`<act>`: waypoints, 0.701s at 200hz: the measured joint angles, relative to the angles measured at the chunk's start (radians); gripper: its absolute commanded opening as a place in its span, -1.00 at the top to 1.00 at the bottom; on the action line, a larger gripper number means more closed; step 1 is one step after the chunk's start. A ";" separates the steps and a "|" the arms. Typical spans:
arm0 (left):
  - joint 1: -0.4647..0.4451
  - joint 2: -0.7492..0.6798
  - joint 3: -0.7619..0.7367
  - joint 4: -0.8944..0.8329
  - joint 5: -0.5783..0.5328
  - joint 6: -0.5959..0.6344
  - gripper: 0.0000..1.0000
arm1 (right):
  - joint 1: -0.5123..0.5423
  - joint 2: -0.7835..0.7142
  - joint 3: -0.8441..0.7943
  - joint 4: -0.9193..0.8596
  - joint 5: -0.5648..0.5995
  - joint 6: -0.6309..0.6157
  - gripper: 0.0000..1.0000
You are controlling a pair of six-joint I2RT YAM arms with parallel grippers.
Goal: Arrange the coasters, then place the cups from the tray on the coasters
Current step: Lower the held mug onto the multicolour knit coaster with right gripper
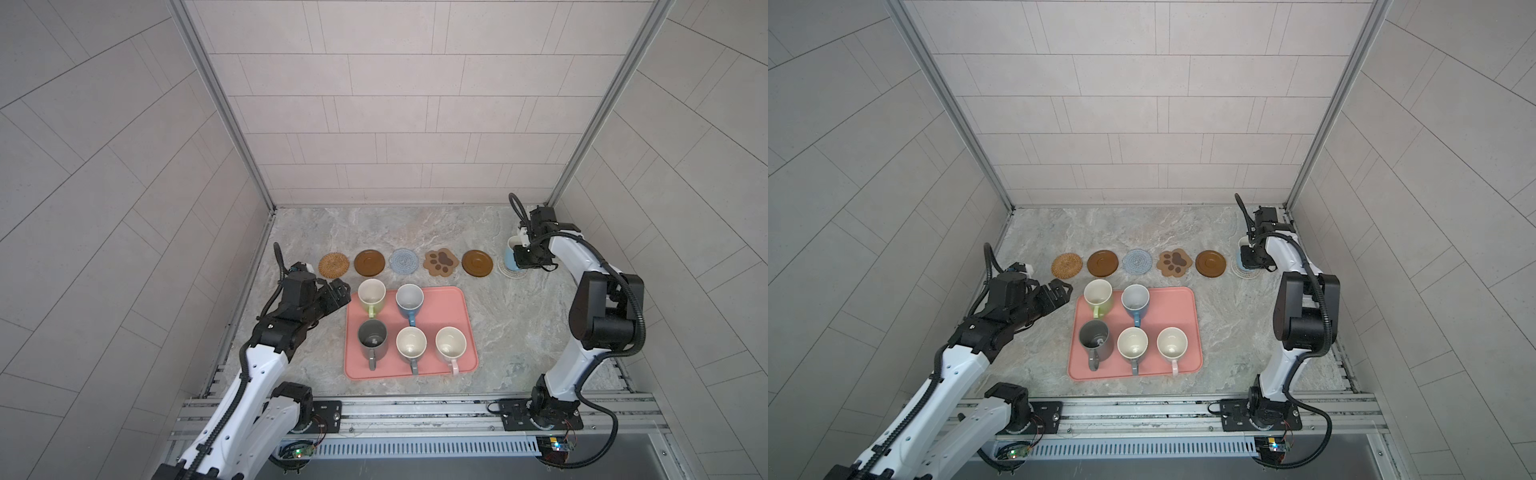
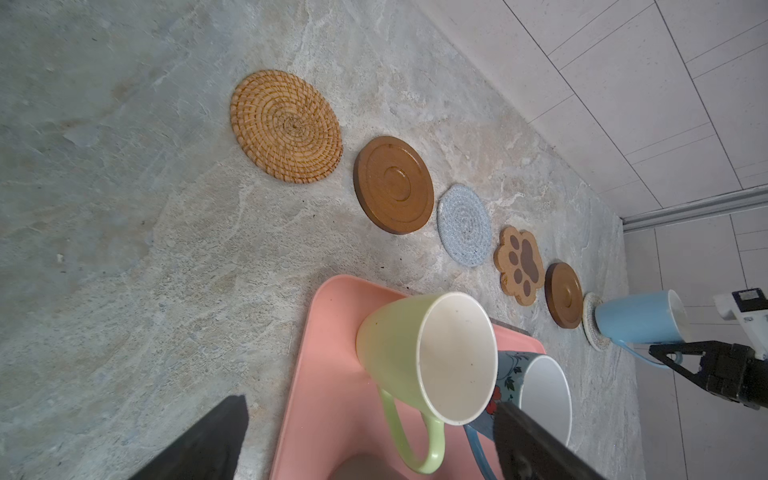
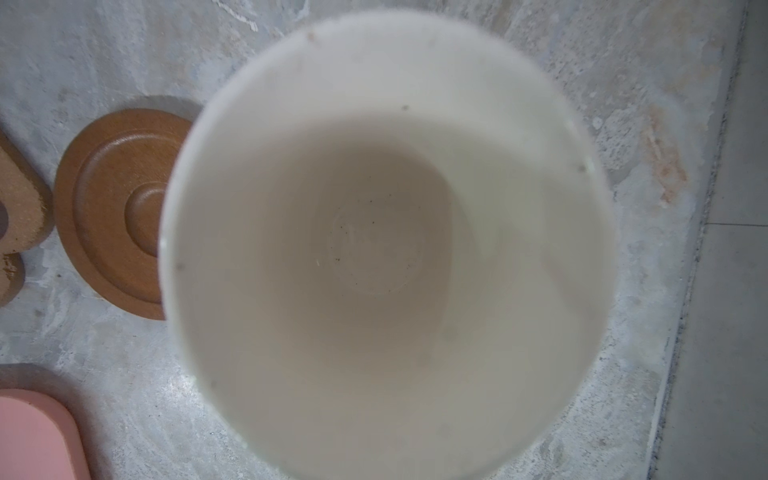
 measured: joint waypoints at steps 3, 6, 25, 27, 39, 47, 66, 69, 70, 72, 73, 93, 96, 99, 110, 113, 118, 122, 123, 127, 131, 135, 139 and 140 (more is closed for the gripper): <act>0.000 0.000 0.000 0.000 0.000 0.000 -1.00 | 0.000 0.000 0.000 0.000 0.000 0.000 0.93; 0.000 0.000 0.000 0.000 0.000 0.000 -1.00 | -0.001 0.000 0.000 0.000 0.000 0.000 0.93; 0.000 0.000 0.000 0.000 0.000 0.000 -1.00 | -0.005 0.001 0.000 0.001 -0.002 0.000 0.93; 0.000 0.000 0.000 0.000 0.000 0.000 -1.00 | -0.005 0.001 0.000 0.002 -0.002 0.000 0.93; 0.000 0.000 0.000 0.000 0.000 0.000 -1.00 | -0.007 0.001 0.000 0.003 -0.003 0.000 0.92; 0.000 0.000 0.000 0.000 0.000 0.000 -1.00 | -0.007 0.001 0.000 0.003 -0.004 0.000 0.93; 0.000 0.000 0.000 0.000 0.000 0.000 -1.00 | -0.008 0.002 0.000 0.005 -0.006 -0.004 0.93; 0.000 0.000 0.000 0.000 0.000 0.000 -1.00 | -0.008 0.002 0.000 0.005 -0.006 -0.005 0.93; 0.000 0.000 0.000 0.000 0.000 0.000 -1.00 | -0.008 0.002 0.000 0.005 -0.006 -0.005 0.93; 0.000 0.000 0.000 0.000 0.000 0.000 -1.00 | -0.008 0.002 0.000 0.006 -0.007 -0.005 0.92; 0.000 0.000 0.000 0.000 0.000 0.000 -1.00 | -0.008 0.002 0.000 0.006 -0.007 -0.006 0.93; 0.000 0.000 0.000 0.000 0.000 0.000 -1.00 | -0.011 0.007 -0.001 0.007 -0.008 -0.011 0.92; 0.000 -0.001 0.000 0.000 0.000 0.000 -1.00 | -0.011 0.008 -0.002 0.008 -0.008 -0.013 0.92; 0.000 -0.001 0.000 0.000 0.000 0.000 -1.00 | -0.011 0.009 -0.003 0.008 -0.008 -0.014 0.92; 0.000 -0.002 0.000 0.000 0.000 0.000 -1.00 | -0.012 0.012 -0.006 0.009 -0.008 -0.017 0.92; 0.000 -0.002 0.000 0.000 0.000 0.000 -1.00 | -0.012 0.012 -0.006 0.010 -0.008 -0.018 0.92; 0.000 -0.002 0.000 0.000 0.000 0.000 -1.00 | -0.013 0.013 -0.008 0.012 -0.008 -0.019 0.92; 0.000 -0.002 0.000 0.000 0.000 0.000 -1.00 | -0.013 0.013 -0.008 0.013 -0.008 -0.019 0.92; 0.000 -0.002 0.000 0.000 0.000 0.000 -1.00 | -0.013 0.013 -0.008 0.013 -0.008 -0.019 0.92; 0.000 -0.002 0.000 0.000 0.000 0.000 -1.00 | -0.013 0.013 -0.008 0.014 -0.009 -0.019 0.92; 0.000 -0.002 0.000 0.000 0.000 0.000 -1.00 | -0.013 0.013 -0.009 0.014 -0.009 -0.020 0.92; 0.000 -0.002 0.000 0.000 0.000 0.000 -1.00 | -0.013 0.013 -0.010 0.015 -0.010 -0.021 0.92; 0.000 -0.002 0.000 0.000 0.000 0.001 -1.00 | -0.013 0.013 -0.010 0.016 -0.010 -0.022 0.92; 0.000 -0.002 0.000 0.000 0.000 0.001 -1.00 | -0.013 0.013 -0.010 0.016 -0.010 -0.022 0.92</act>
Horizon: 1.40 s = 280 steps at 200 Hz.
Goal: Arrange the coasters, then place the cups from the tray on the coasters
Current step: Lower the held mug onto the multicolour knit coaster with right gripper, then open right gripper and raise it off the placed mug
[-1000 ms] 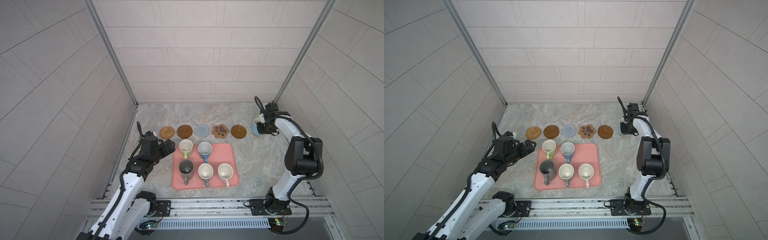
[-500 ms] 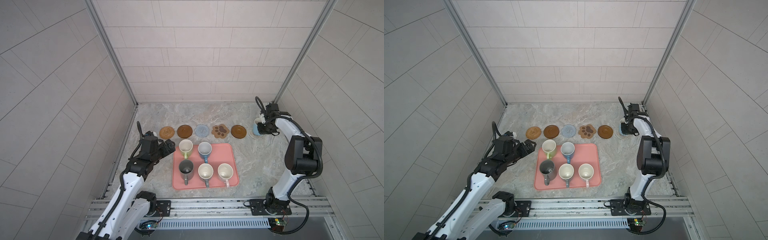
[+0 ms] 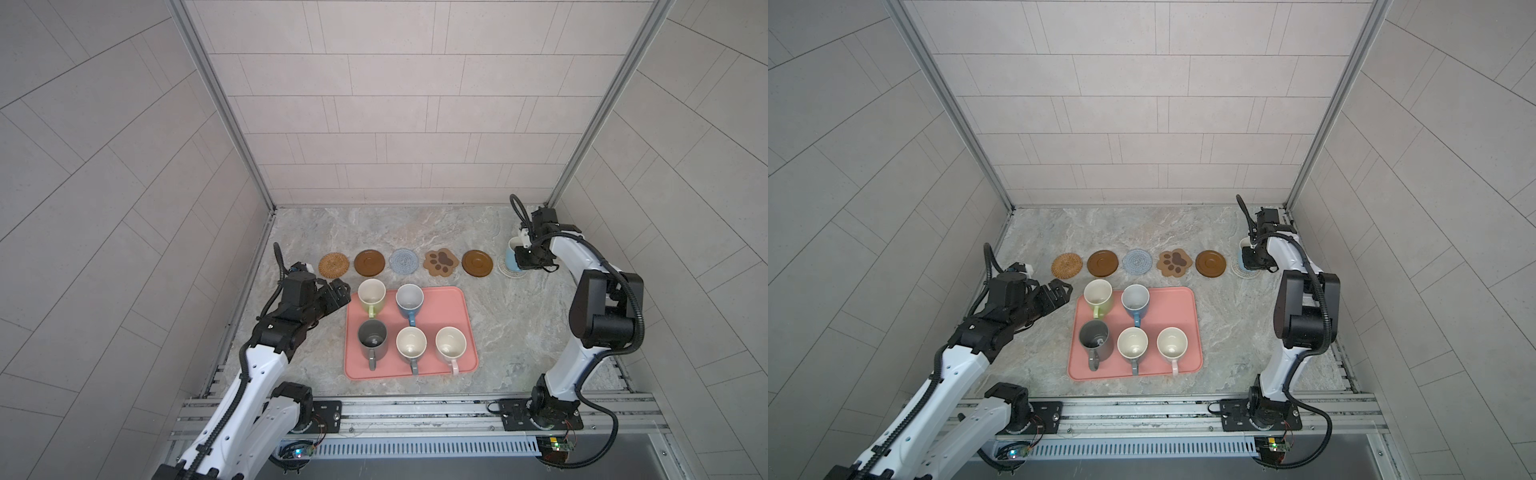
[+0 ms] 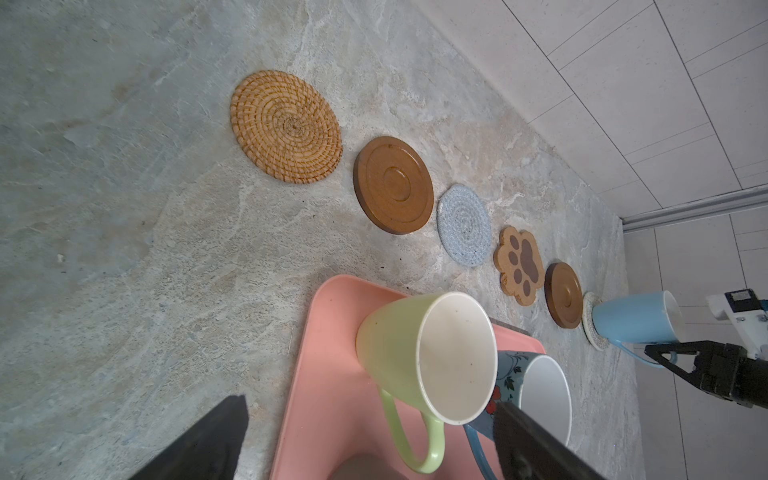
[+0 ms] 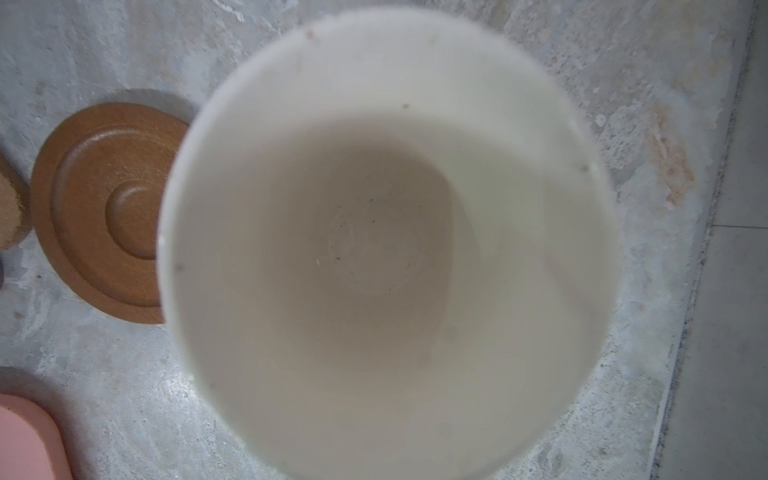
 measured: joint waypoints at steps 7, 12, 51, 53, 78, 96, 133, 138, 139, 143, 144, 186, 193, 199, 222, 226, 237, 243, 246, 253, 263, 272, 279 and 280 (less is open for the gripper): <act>0.000 0.000 0.000 0.000 0.000 0.000 -1.00 | 0.000 0.000 -0.001 0.002 0.000 0.000 0.91; 0.000 0.000 0.000 0.000 0.000 0.000 -1.00 | 0.000 0.000 -0.002 0.004 0.000 -0.001 0.91; 0.000 -0.002 0.000 0.000 0.000 0.000 -1.00 | 0.000 0.000 -0.013 0.019 0.001 -0.004 0.82; 0.000 -0.002 0.000 0.000 0.000 0.000 -1.00 | 0.000 0.000 -0.013 0.020 0.000 -0.004 0.81; 0.000 -0.005 -0.003 0.000 0.000 0.000 -1.00 | 0.000 0.000 -0.020 0.032 0.001 -0.004 0.60; 0.000 -0.005 -0.005 0.000 0.000 0.000 -1.00 | 0.000 0.000 -0.023 0.032 0.007 -0.006 0.49; 0.000 -0.005 -0.005 0.000 0.000 0.001 -1.00 | 0.000 0.000 -0.032 0.032 0.013 -0.013 0.29; 0.000 -0.006 -0.005 0.000 0.000 0.002 -1.00 | 0.000 0.000 -0.033 0.031 0.015 -0.011 0.27; 0.000 -0.007 -0.005 0.000 0.000 0.002 -1.00 | 0.000 0.000 -0.034 0.031 0.015 -0.012 0.27; 0.000 -0.010 -0.006 0.000 0.000 0.002 -1.00 | 0.000 0.000 -0.035 0.031 0.016 -0.014 0.25; 0.000 -0.011 -0.006 0.000 0.000 0.002 -1.00 | 0.000 0.000 -0.035 0.031 0.016 -0.012 0.25; 0.000 -0.044 -0.011 0.000 0.000 0.002 -1.00 | 0.000 -0.007 -0.041 0.027 0.023 -0.014 0.14; 0.000 -0.045 -0.012 0.000 0.000 0.002 -1.00 | 0.000 -0.013 -0.041 0.026 0.023 -0.014 0.12; 0.000 -0.047 -0.013 0.000 0.000 0.002 -1.00 | 0.000 -0.019 -0.041 0.024 0.024 -0.012 0.12; 0.000 -0.054 -0.016 -0.003 0.000 0.002 -1.00 | 0.000 -0.065 -0.048 0.019 0.028 -0.004 0.07; 0.000 -0.056 -0.016 -0.003 0.000 0.002 -1.00 | 0.000 -0.076 -0.050 0.018 0.029 -0.001 0.06; 0.000 -0.060 -0.016 -0.003 -0.001 0.003 -1.00 | 0.000 -0.108 -0.055 0.011 0.032 0.001 0.05; 0.000 -0.061 -0.016 -0.003 -0.002 0.003 -1.00 | 0.000 -0.126 -0.055 0.008 0.034 0.004 0.04; 0.000 -0.061 -0.016 -0.003 -0.002 0.003 -1.00 | 0.000 -0.134 -0.056 0.006 0.034 0.005 0.04; 0.000 -0.061 -0.016 -0.003 -0.004 0.003 -1.00 | 0.000 -0.151 -0.056 0.004 0.037 0.007 0.02; 0.000 -0.061 -0.016 -0.004 -0.005 0.004 -1.00 | 0.000 -0.177 -0.055 -0.003 0.041 0.011 0.01; 0.000 -0.060 -0.016 -0.005 -0.006 0.007 -1.00 | 0.000 -0.196 -0.055 -0.010 0.045 0.018 0.01; 0.000 -0.059 -0.016 -0.005 -0.006 0.010 -1.00 | 0.000 -0.206 -0.053 -0.019 0.046 0.024 0.00; 0.000 -0.059 -0.016 -0.005 -0.006 0.011 -1.00 | 0.000 -0.208 -0.053 -0.019 0.047 0.024 0.00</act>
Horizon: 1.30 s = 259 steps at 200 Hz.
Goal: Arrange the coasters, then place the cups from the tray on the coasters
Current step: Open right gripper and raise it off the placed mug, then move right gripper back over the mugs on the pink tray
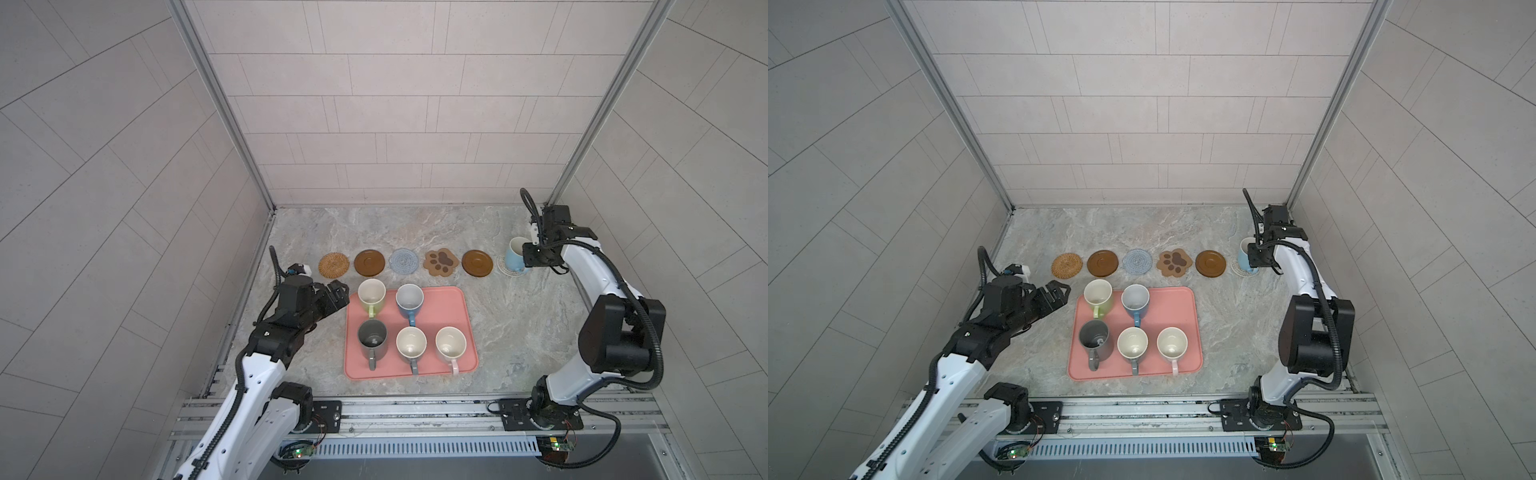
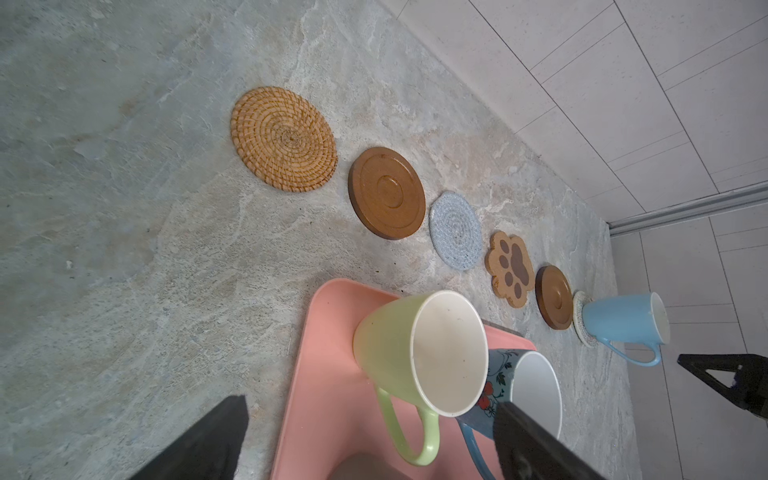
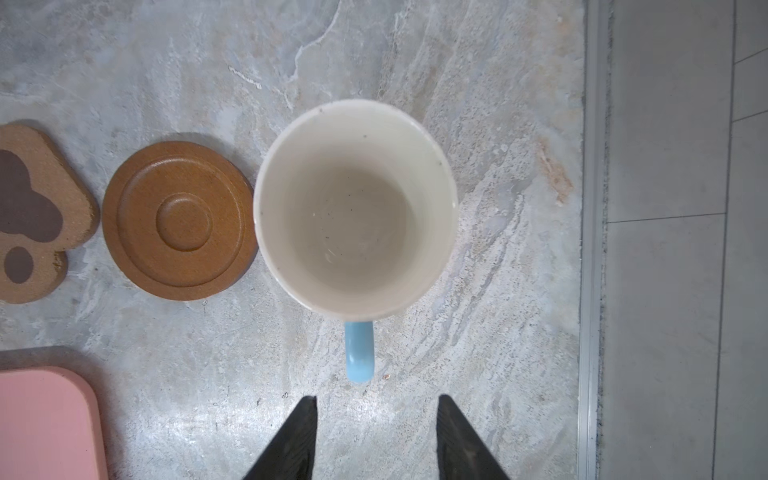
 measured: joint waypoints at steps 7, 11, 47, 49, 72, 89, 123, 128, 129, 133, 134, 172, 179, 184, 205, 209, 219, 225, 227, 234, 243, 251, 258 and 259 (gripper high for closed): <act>0.000 0.002 0.000 -0.001 0.000 0.002 -1.00 | 0.000 -0.008 0.002 -0.008 0.000 0.005 0.00; 0.000 0.004 0.000 -0.003 0.000 0.003 -1.00 | 0.001 -0.014 0.003 -0.012 -0.002 0.008 0.00; 0.000 0.015 0.007 -0.010 0.000 0.010 -1.00 | 0.038 -0.072 0.004 -0.048 -0.013 0.048 -0.02; 0.000 0.016 0.008 -0.011 -0.001 0.010 -1.00 | 0.042 -0.076 0.004 -0.050 -0.014 0.050 -0.02; 0.000 0.016 0.020 -0.014 -0.004 0.010 -1.00 | 0.108 -0.119 0.018 -0.075 -0.013 0.088 -0.03; 0.000 0.014 0.024 -0.021 -0.006 0.010 -1.00 | 0.166 -0.138 0.046 -0.096 -0.005 0.117 -0.03; 0.000 0.003 0.029 -0.047 -0.012 0.010 -1.00 | 0.315 -0.170 0.091 -0.130 0.038 0.186 -0.03; 0.000 0.002 0.029 -0.048 -0.013 0.010 -1.00 | 0.340 -0.174 0.095 -0.135 0.045 0.198 -0.03; 0.000 0.002 0.029 -0.049 -0.013 0.010 -1.00 | 0.343 -0.174 0.095 -0.136 0.046 0.200 -0.03; 0.000 0.002 0.029 -0.051 -0.013 0.010 -1.00 | 0.363 -0.177 0.097 -0.140 0.052 0.211 -0.03; 0.000 0.001 0.029 -0.051 -0.013 0.010 -1.00 | 0.369 -0.178 0.098 -0.142 0.054 0.215 -0.03; 0.000 -0.008 0.029 -0.065 -0.016 0.010 -1.00 | 0.542 -0.186 0.095 -0.173 0.103 0.325 -0.03; 0.000 -0.013 0.029 -0.065 -0.018 0.010 -1.00 | 0.572 -0.186 0.091 -0.175 0.110 0.345 -0.03; 0.000 -0.018 0.029 -0.065 -0.019 0.010 -1.00 | 0.592 -0.186 0.089 -0.176 0.114 0.357 -0.03; 0.000 -0.030 0.029 -0.064 -0.021 0.010 -1.00 | 0.672 -0.186 0.082 -0.180 0.134 0.416 -0.03; 0.000 -0.030 0.029 -0.064 -0.021 0.010 -1.00 | 0.686 -0.186 0.082 -0.180 0.138 0.426 -0.03; 0.000 -0.027 0.029 -0.064 -0.020 0.011 -1.00 | 0.724 -0.185 0.082 -0.180 0.150 0.453 -0.02; 0.000 -0.026 0.029 -0.065 -0.019 0.011 -1.00 | 0.745 -0.184 0.082 -0.180 0.157 0.469 -0.02; 0.000 -0.024 0.030 -0.065 -0.019 0.011 -1.00 | 0.752 -0.183 0.082 -0.180 0.161 0.474 -0.02; 0.000 -0.022 0.030 -0.065 -0.018 0.011 -1.00 | 0.777 -0.180 0.082 -0.179 0.171 0.491 -0.01; 0.000 -0.021 0.030 -0.066 -0.016 0.011 -1.00 | 0.807 -0.171 0.083 -0.179 0.181 0.511 -0.01; 0.000 -0.021 0.030 -0.066 -0.013 0.010 -1.00 | 0.839 -0.155 0.085 -0.179 0.192 0.533 -0.01; 0.000 -0.021 0.030 -0.066 -0.013 0.010 -1.00 | 0.865 -0.138 0.089 -0.179 0.199 0.549 -0.01; 0.000 -0.021 0.030 -0.066 -0.012 0.010 -1.00 | 0.871 -0.134 0.090 -0.179 0.201 0.552 -0.01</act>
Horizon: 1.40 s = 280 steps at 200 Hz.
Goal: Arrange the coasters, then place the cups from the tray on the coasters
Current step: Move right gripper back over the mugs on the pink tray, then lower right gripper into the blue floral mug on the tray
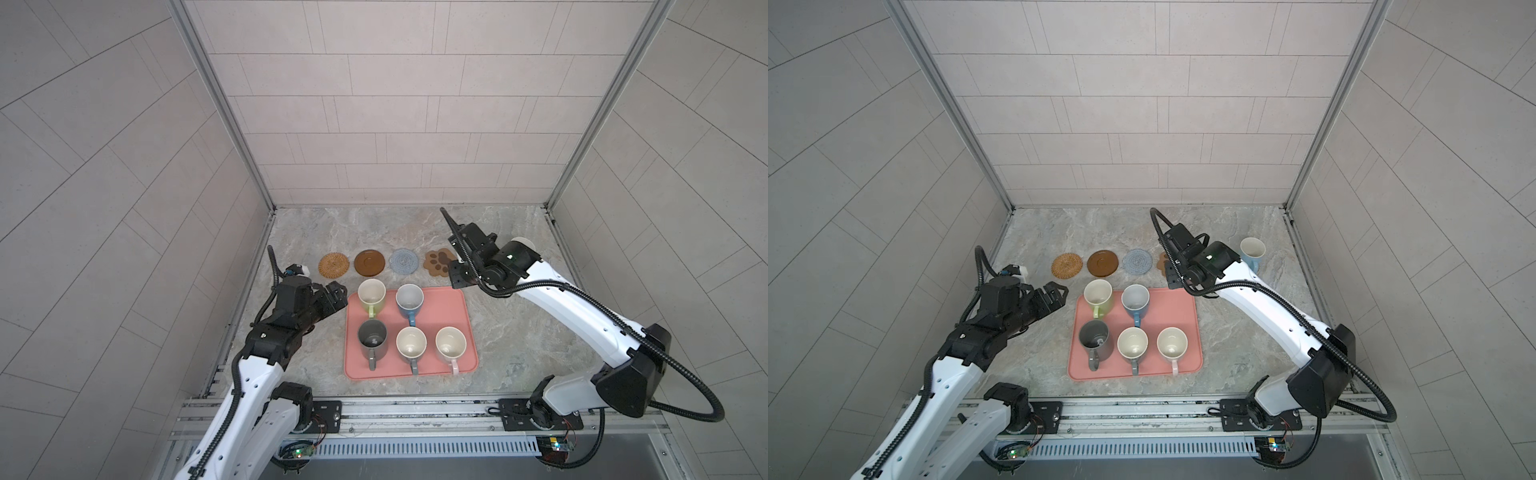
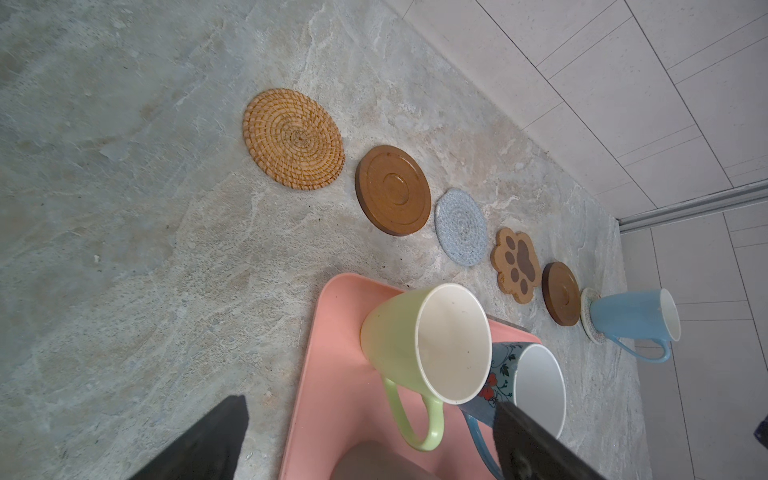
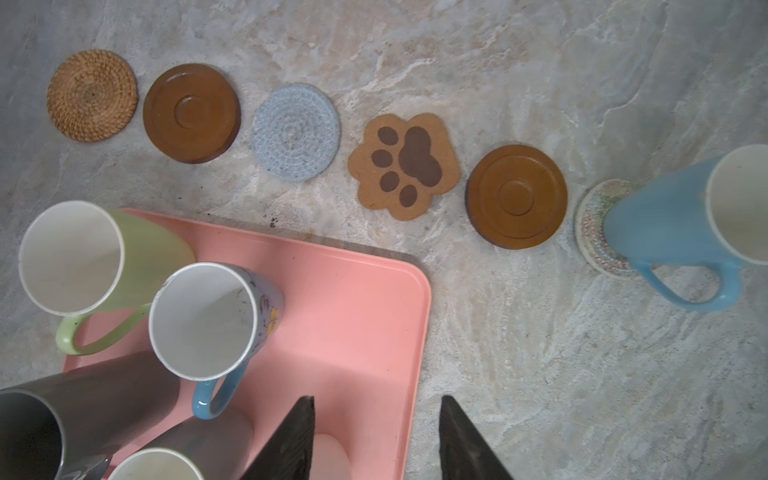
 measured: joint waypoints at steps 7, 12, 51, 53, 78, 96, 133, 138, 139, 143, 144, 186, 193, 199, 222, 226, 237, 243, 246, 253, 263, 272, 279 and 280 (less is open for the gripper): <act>0.000 0.000 0.000 0.000 0.002 0.000 -1.00 | 0.026 0.021 0.005 0.000 0.009 0.016 -0.01; 0.000 -0.001 0.000 0.000 0.003 0.000 -1.00 | 0.045 0.037 0.009 0.000 0.013 0.028 -0.01; 0.000 -0.022 -0.005 0.001 0.003 -0.008 -1.00 | 0.167 0.145 0.052 0.000 0.037 0.116 0.00; 0.000 -0.023 -0.006 0.002 0.002 -0.009 -1.00 | 0.172 0.149 0.053 0.000 0.037 0.121 0.00; 0.000 -0.036 -0.019 0.001 0.002 -0.016 -1.00 | 0.220 0.174 0.055 0.004 0.038 0.174 0.00; 0.000 -0.036 -0.023 0.001 0.002 -0.019 -1.00 | 0.242 0.186 0.055 0.008 0.038 0.206 0.00; 0.000 -0.033 -0.025 0.003 0.003 -0.022 -1.00 | 0.269 0.208 0.048 0.030 0.037 0.261 0.00; 0.000 -0.031 -0.025 0.003 0.003 -0.022 -1.00 | 0.272 0.210 0.045 0.033 0.036 0.266 0.00; 0.000 -0.031 -0.025 0.003 0.003 -0.022 -1.00 | 0.272 0.211 0.044 0.034 0.036 0.268 0.00; 0.000 -0.029 -0.026 0.003 0.003 -0.022 -1.00 | 0.274 0.213 0.042 0.036 0.035 0.271 0.00; 0.000 -0.029 -0.026 0.004 0.003 -0.022 -1.00 | 0.274 0.214 0.042 0.037 0.035 0.272 0.00; 0.000 -0.025 -0.031 0.003 0.006 -0.026 -1.00 | 0.299 0.265 0.037 0.056 0.029 0.300 0.01; 0.000 -0.026 -0.031 0.003 0.006 -0.026 -1.00 | 0.303 0.272 0.037 0.058 0.028 0.303 0.02; 0.000 -0.026 -0.032 0.003 0.006 -0.026 -1.00 | 0.304 0.278 0.037 0.060 0.027 0.305 0.02; 0.000 -0.026 -0.034 0.003 0.006 -0.026 -1.00 | 0.304 0.299 0.037 0.063 0.021 0.312 0.04; 0.000 -0.026 -0.035 0.003 0.006 -0.026 -1.00 | 0.305 0.303 0.036 0.063 0.020 0.312 0.04; 0.000 -0.026 -0.035 0.003 0.006 -0.026 -1.00 | 0.304 0.307 0.032 0.065 0.019 0.315 0.05; 0.000 -0.026 -0.035 0.003 0.006 -0.026 -1.00 | 0.304 0.308 0.028 0.065 0.018 0.315 0.05; 0.000 -0.026 -0.035 0.003 0.006 -0.026 -1.00 | 0.305 0.309 0.026 0.066 0.018 0.315 0.05; 0.000 -0.026 -0.035 0.003 0.006 -0.026 -1.00 | 0.306 0.309 0.021 0.066 0.017 0.316 0.06; 0.000 -0.026 -0.035 0.003 0.006 -0.026 -1.00 | 0.306 0.309 0.016 0.066 0.015 0.319 0.06; 0.000 -0.026 -0.035 0.003 0.006 -0.026 -1.00 | 0.306 0.309 0.011 0.066 0.014 0.320 0.07; 0.000 -0.026 -0.035 0.003 0.006 -0.026 -1.00 | 0.306 0.309 0.006 0.067 0.014 0.321 0.07; 0.000 -0.026 -0.035 0.003 0.006 -0.026 -1.00 | 0.306 0.309 0.006 0.067 0.014 0.321 0.07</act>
